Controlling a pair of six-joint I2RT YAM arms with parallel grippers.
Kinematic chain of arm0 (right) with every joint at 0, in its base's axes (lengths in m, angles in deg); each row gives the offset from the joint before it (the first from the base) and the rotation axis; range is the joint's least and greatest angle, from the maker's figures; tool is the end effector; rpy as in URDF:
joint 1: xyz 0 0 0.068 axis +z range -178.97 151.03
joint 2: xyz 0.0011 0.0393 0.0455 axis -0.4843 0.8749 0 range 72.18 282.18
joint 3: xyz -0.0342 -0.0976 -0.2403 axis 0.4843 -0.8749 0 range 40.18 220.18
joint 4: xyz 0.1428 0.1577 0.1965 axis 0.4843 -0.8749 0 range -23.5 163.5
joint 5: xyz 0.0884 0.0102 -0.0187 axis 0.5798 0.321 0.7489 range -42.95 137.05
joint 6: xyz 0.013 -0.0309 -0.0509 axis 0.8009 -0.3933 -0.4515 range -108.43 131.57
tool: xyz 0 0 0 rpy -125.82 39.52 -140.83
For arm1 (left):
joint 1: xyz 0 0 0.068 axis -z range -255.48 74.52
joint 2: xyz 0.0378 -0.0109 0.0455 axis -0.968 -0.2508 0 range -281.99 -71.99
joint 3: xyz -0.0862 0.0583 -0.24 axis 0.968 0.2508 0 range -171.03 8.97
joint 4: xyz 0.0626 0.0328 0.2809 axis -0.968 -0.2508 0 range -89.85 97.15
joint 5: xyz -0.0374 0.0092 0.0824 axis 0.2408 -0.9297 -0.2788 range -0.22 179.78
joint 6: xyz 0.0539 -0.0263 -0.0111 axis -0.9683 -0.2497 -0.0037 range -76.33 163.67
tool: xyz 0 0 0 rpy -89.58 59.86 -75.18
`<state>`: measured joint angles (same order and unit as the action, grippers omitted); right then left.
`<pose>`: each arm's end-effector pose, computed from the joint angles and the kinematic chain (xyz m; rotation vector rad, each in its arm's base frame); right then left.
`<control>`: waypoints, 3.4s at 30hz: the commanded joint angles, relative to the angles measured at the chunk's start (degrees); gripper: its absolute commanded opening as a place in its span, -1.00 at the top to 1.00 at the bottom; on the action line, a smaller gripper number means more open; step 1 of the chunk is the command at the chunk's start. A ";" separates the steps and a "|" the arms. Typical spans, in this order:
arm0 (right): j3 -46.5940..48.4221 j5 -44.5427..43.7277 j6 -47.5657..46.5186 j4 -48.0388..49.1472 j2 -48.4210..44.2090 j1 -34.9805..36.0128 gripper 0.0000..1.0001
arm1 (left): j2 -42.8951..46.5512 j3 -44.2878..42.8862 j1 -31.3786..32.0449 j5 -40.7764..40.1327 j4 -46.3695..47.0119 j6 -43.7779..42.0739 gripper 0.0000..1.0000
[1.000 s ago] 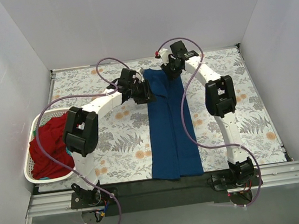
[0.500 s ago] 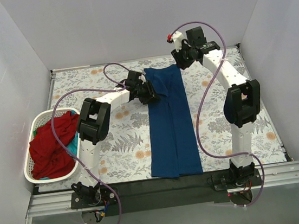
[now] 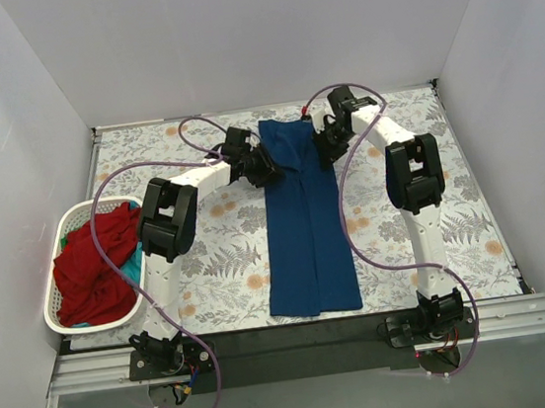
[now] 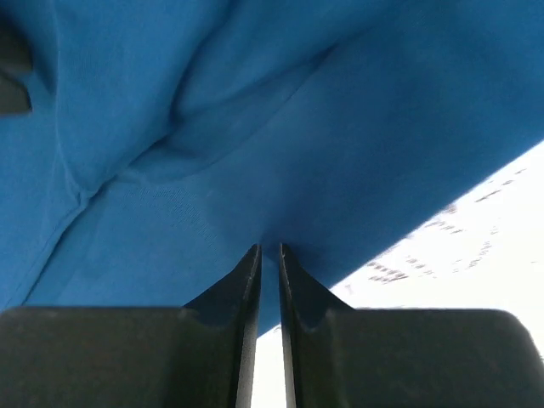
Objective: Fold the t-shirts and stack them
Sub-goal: Fold the tshirt
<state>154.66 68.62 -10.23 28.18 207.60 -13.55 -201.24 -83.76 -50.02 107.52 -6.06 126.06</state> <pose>0.5014 0.1556 0.1420 -0.9534 2.4966 0.4764 0.4565 -0.2328 0.1039 -1.1807 2.5099 -1.0753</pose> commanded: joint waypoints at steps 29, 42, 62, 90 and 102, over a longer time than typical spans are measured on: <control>16.38 -6.10 5.45 13.06 10.58 0.05 0.03 | -7.77 -9.04 -5.68 -5.17 0.20 -9.52 0.26; 11.84 -1.43 4.94 20.35 -15.58 0.05 -0.97 | 8.91 -13.54 -5.59 3.97 1.87 -17.16 -0.76; -46.94 6.74 -21.78 5.51 -67.80 8.13 -0.74 | 70.08 40.64 2.63 26.59 -14.99 -71.13 -0.76; -83.62 -3.90 -23.55 26.25 -68.27 30.99 -0.10 | 61.76 64.52 21.83 8.98 6.35 -76.50 -0.23; -84.68 -2.58 -25.22 24.75 -66.86 31.60 -0.04 | 56.40 65.13 23.59 8.02 7.85 -79.22 -0.08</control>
<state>70.90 64.35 -33.88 52.69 140.34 17.40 -143.87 -18.54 -26.90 116.37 0.36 48.58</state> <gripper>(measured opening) 0.522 0.548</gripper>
